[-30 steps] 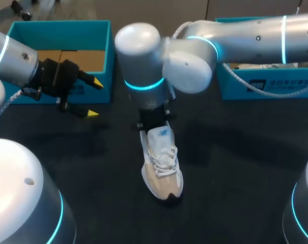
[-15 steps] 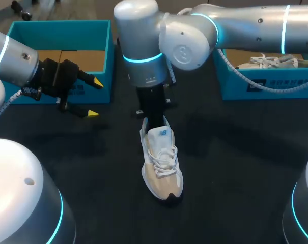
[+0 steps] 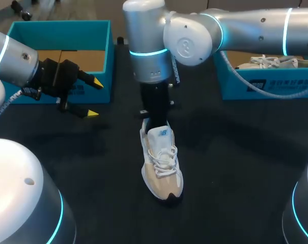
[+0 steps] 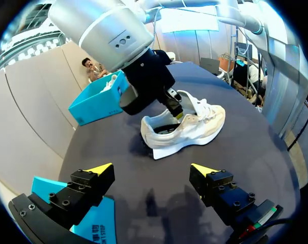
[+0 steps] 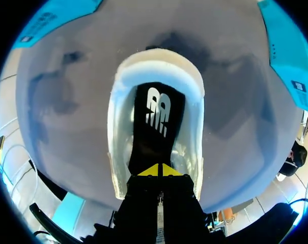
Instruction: Take the shoe out of the shoebox, open the shoe tongue, remove and reinsert the insole, then place the shoe into the shoebox
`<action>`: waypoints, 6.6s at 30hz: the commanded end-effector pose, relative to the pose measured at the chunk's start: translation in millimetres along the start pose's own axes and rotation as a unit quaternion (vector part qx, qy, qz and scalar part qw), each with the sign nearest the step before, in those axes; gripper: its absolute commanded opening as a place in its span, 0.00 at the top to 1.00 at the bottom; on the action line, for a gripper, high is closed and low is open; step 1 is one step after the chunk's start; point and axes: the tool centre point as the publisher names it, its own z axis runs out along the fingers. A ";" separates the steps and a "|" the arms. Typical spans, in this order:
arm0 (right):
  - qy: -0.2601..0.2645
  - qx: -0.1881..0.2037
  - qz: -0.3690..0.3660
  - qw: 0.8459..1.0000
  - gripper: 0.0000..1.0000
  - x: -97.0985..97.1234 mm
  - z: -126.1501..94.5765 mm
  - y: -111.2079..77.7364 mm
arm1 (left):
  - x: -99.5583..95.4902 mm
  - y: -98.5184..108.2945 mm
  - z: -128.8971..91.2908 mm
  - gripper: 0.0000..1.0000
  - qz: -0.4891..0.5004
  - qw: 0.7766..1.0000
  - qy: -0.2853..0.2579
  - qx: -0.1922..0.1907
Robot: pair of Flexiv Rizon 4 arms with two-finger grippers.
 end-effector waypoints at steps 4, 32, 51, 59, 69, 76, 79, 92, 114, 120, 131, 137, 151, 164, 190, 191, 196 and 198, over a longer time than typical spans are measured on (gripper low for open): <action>0.008 0.009 0.003 1.000 0.60 -2.5 1.4 -3.2 | 0.9 -0.6 -0.5 0.00 0.000 1.000 0.000 -0.002; 0.007 0.013 -0.008 1.000 0.00 10.9 -2.7 4.7 | 0.9 -0.6 -0.5 0.00 0.000 1.000 0.000 -0.002; -0.029 -0.008 0.035 0.999 0.00 12.3 -50.7 -34.9 | 0.9 -0.6 -0.5 0.00 0.000 1.000 0.000 -0.002; -0.028 -0.005 0.052 0.998 0.61 12.3 -50.3 -53.5 | 0.9 -0.6 -0.5 0.00 0.000 1.000 0.000 -0.002; -0.026 -0.008 0.063 0.998 0.77 11.5 -45.5 -58.2 | 0.9 -0.6 -0.5 0.00 0.000 1.000 0.000 -0.002; -0.016 -0.010 0.048 0.999 0.80 9.0 -34.5 -42.2 | 0.9 -0.6 -0.5 0.00 0.000 1.000 0.000 -0.002; -0.011 -0.007 0.039 0.999 0.75 9.7 -23.5 -30.6 | 0.9 -0.6 -0.5 0.00 0.000 1.000 0.000 -0.002; -0.017 -0.017 0.038 0.999 0.77 -1.3 -20.8 -20.5 | 0.9 -0.6 -0.5 0.00 0.000 1.000 0.000 -0.002; -0.015 -0.062 0.018 0.998 0.73 -5.0 -33.5 -10.7 | 0.9 -0.6 -0.5 0.00 0.000 1.000 0.000 -0.002; -0.054 -0.126 -0.078 0.988 0.55 -9.4 -51.2 -7.5 | 0.9 -0.6 -0.5 0.00 0.000 1.000 0.000 -0.002; -0.105 -0.170 -0.131 0.971 0.00 -7.6 -67.6 -2.5 | 0.9 -0.6 -0.5 0.00 0.000 1.000 0.000 -0.002; -0.105 -0.170 -0.131 0.971 0.00 -7.6 -67.6 -2.5 | 0.9 -0.6 -0.5 0.00 0.000 1.000 0.000 -0.002; -0.183 -0.184 -0.477 0.840 0.00 -19.1 -79.9 16.3 | 0.9 -0.6 -0.5 0.00 0.000 1.000 0.000 -0.002; -0.198 -0.187 -0.596 0.755 0.00 -38.5 -69.4 63.1 | 0.9 -0.6 -0.5 0.00 0.000 1.000 0.000 -0.002; -0.179 -0.205 -0.628 0.729 0.00 -8.0 -41.7 115.7 | 0.9 -0.6 -0.5 0.00 0.000 1.000 0.000 -0.002; -0.177 -0.204 -0.629 0.729 0.00 -7.6 -39.4 117.1 | 0.9 -0.6 -0.5 0.00 0.000 1.000 0.000 -0.002; -0.174 -0.196 -0.632 0.729 0.00 -9.3 -31.1 123.2 | 0.9 -0.6 -0.5 0.00 0.000 1.000 0.000 -0.002; -0.175 -0.192 -0.634 0.728 0.00 -10.3 -28.8 125.0 | 0.9 -0.6 -0.5 0.00 0.000 1.000 0.000 -0.002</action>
